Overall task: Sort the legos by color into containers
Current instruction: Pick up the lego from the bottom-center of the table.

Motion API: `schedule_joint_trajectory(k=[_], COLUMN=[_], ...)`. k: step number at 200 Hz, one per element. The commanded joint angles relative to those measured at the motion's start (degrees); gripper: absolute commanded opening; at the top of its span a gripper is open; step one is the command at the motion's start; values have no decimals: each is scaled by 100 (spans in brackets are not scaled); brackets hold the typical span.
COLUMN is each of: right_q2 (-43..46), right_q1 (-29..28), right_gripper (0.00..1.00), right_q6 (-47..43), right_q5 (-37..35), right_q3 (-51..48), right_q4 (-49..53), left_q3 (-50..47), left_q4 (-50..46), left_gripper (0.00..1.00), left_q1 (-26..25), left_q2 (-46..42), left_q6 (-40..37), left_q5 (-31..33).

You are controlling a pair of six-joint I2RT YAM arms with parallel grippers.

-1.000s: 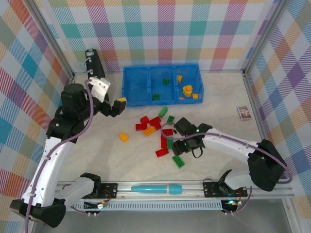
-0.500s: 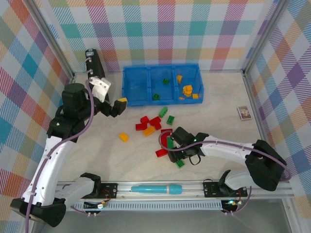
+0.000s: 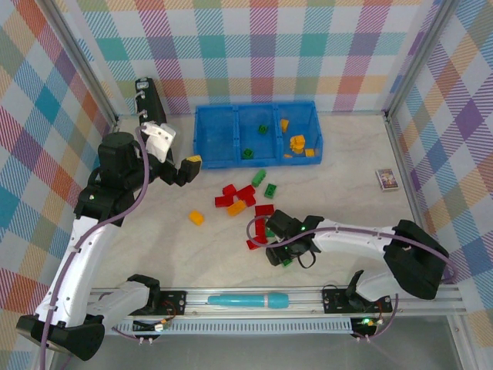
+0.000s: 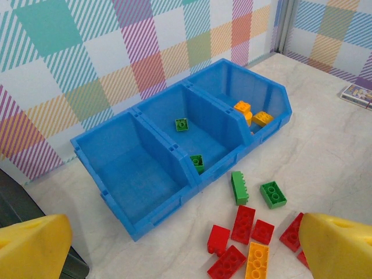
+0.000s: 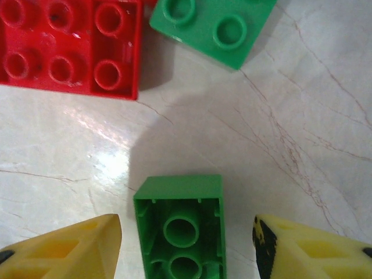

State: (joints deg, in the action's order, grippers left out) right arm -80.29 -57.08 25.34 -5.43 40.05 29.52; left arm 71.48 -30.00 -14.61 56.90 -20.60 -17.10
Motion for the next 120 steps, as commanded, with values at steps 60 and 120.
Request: schedule_joint_trajectory(k=[60, 120], right_q2=[-667, -961], right_q1=[-46, 895], right_gripper=[41, 37], right_q6=[-243, -1493], right_q5=[-331, -648], right_q3=[592, 2084], right_q4=[477, 925], left_q3=[119, -6], left_q4=[-50, -6], left_gripper=[100, 100], left_q1=[-40, -42], left_q2=[-55, -212], left_q6=[47, -29], left_q5=[-119, -73])
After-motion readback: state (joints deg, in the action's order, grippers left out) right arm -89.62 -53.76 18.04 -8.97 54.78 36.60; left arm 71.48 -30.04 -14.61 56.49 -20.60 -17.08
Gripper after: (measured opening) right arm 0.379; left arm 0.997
